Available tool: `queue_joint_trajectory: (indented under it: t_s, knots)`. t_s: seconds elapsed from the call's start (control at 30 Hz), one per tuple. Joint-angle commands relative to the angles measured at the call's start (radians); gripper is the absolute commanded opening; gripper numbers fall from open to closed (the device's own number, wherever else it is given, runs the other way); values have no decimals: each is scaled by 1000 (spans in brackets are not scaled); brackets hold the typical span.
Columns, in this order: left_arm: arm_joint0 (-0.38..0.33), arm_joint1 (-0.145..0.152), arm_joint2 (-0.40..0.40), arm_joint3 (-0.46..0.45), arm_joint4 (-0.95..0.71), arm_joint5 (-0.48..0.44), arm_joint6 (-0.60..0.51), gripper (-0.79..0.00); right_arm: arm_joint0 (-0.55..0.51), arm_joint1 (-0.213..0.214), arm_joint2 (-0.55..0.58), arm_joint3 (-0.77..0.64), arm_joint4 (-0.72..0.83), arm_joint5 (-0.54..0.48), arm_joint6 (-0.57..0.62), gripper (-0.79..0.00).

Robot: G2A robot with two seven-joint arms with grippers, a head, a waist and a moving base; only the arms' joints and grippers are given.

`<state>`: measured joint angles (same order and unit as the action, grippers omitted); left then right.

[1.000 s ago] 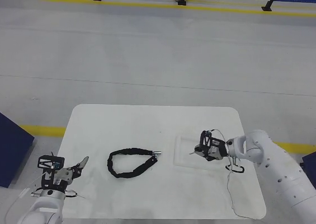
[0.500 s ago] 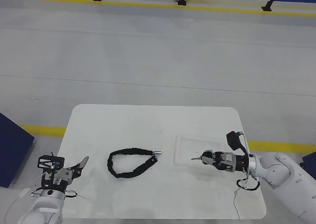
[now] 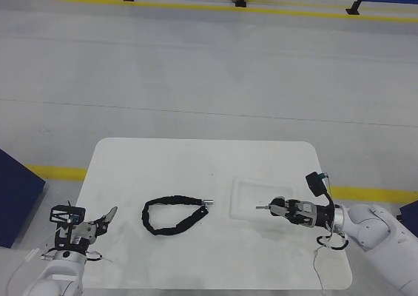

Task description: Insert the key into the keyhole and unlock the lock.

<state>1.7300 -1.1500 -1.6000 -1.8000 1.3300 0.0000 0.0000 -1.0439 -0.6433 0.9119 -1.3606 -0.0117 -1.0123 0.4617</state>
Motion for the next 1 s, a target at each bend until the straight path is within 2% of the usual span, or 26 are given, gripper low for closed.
queue_joint_trajectory:
  t_s: [0.0,0.1,0.2,0.33,0.47,0.53,0.7,0.97]
  knots:
    - [-7,0,-2,-11,7,6,5,0,0,0,0,0,0,0,0,-785]
    - [-43,1,18,-55,69,-8,-50,0,0,0,0,0,0,0,0,-785]
    - [-115,3,59,-99,155,-44,-166,0,0,0,0,0,0,0,0,-785]
    - [-244,4,150,-142,268,-167,-340,0,0,0,0,0,0,0,0,-785]
    - [-387,0,240,-130,311,-300,-467,0,0,0,0,0,0,0,0,-785]
    - [-461,-4,299,-104,327,-383,-538,0,0,0,0,0,0,0,0,-785]
    - [-629,-28,450,40,329,-470,-674,0,0,0,0,0,0,0,0,-785]
    - [-841,-85,646,291,220,-551,-746,0,0,0,0,0,0,0,0,-785]
